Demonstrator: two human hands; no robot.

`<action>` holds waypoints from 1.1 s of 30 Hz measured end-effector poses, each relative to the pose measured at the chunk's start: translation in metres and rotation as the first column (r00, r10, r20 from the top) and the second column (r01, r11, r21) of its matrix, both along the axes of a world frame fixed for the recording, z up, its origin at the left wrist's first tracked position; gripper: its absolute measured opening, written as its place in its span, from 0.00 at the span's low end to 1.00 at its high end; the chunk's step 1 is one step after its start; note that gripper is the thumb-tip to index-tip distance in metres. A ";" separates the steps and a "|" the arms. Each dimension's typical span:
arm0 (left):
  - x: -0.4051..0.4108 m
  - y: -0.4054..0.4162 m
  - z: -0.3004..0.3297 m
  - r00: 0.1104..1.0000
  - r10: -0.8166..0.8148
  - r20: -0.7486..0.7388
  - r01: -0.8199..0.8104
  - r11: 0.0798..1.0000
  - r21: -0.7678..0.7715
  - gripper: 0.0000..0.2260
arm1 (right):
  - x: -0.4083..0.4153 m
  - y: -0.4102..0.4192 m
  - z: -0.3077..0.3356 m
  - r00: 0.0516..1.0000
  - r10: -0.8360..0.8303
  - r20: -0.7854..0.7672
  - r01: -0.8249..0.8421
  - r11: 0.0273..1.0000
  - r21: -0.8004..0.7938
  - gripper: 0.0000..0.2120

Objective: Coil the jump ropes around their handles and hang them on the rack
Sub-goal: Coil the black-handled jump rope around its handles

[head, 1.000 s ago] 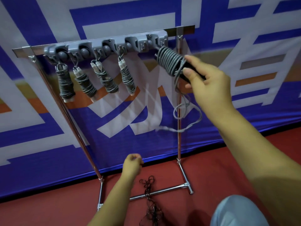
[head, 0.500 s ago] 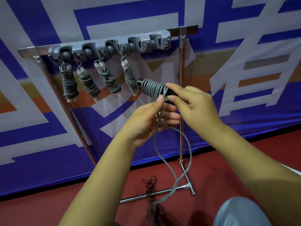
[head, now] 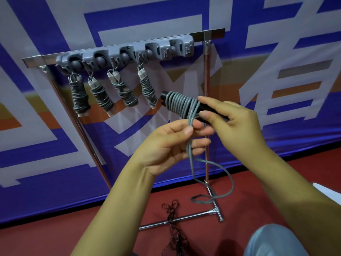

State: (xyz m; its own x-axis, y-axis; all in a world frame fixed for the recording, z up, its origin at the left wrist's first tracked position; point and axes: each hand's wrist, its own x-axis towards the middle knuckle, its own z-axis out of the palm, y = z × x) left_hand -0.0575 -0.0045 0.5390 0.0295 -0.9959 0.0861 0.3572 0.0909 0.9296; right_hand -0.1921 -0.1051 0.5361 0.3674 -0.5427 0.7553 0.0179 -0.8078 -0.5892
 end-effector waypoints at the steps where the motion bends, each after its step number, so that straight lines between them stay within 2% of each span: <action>1: 0.001 0.002 0.000 0.999 -0.003 0.045 0.004 1.000 -0.008 0.08 | -0.001 0.003 0.002 0.999 0.044 0.024 -0.046 0.995 0.085 0.17; 4: -0.001 0.009 0.000 0.988 0.073 0.135 -0.074 0.997 -0.001 0.07 | -0.001 0.011 0.004 0.973 0.178 0.150 -0.217 0.926 0.309 0.16; 7: -0.001 0.014 -0.001 0.940 0.251 0.229 -0.247 0.968 -0.050 0.04 | 0.000 0.017 0.002 0.946 0.220 0.239 -0.304 0.859 0.412 0.14; 9: -0.004 0.014 0.000 0.868 0.373 0.328 -0.351 0.928 -0.128 0.03 | 0.001 0.019 0.001 0.943 0.209 0.259 -0.309 0.839 0.448 0.12; 13: -0.016 0.012 -0.006 0.586 0.628 0.512 -0.538 0.774 -0.334 0.05 | 0.004 0.021 -0.002 0.952 0.171 0.253 -0.279 0.823 0.495 0.07; 17: -0.022 0.011 -0.010 0.360 0.752 0.552 -0.589 0.642 -0.490 0.10 | 0.003 0.027 -0.001 0.946 0.215 0.243 -0.311 0.815 0.489 0.08; 22: -0.019 0.009 -0.006 0.043 0.815 0.578 -0.500 0.518 -0.694 0.12 | 0.001 0.029 0.003 0.934 0.230 0.274 -0.344 0.787 0.512 0.08; 28: -0.008 0.011 -0.002 -0.206 0.824 0.528 -0.375 0.432 -0.820 0.10 | 0.004 0.036 0.004 0.901 0.242 0.361 -0.417 0.712 0.565 0.08; 29: -0.008 0.012 -0.003 -0.224 0.825 0.520 -0.359 0.426 -0.831 0.10 | 0.004 0.037 0.004 0.895 0.239 0.377 -0.427 0.702 0.570 0.08; 30: -0.009 0.013 -0.005 -0.205 0.823 0.529 -0.370 0.435 -0.821 0.09 | 0.004 0.039 0.004 0.890 0.234 0.391 -0.436 0.690 0.578 0.07; 31: -0.011 0.015 -0.004 -0.145 0.817 0.558 -0.412 0.463 -0.785 0.09 | 0.004 0.039 0.003 0.886 0.227 0.404 -0.442 0.676 0.590 0.07; 32: -0.012 0.016 -0.003 -0.022 0.800 0.600 -0.478 0.518 -0.709 0.08 | 0.004 0.039 0.003 0.885 0.217 0.412 -0.444 0.659 0.607 0.06; 33: -0.012 0.017 -0.001 0.166 0.760 0.628 -0.526 0.607 -0.596 0.08 | 0.005 0.038 0.003 0.885 0.205 0.417 -0.444 0.640 0.628 0.06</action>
State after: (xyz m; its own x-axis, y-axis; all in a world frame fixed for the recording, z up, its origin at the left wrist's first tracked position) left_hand -0.0692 0.0128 0.5377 0.4574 -0.6017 0.6548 -0.7635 0.1118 0.6361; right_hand -0.1876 -0.0674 0.5387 0.4615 -0.8316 0.3089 0.4558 -0.0765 -0.8868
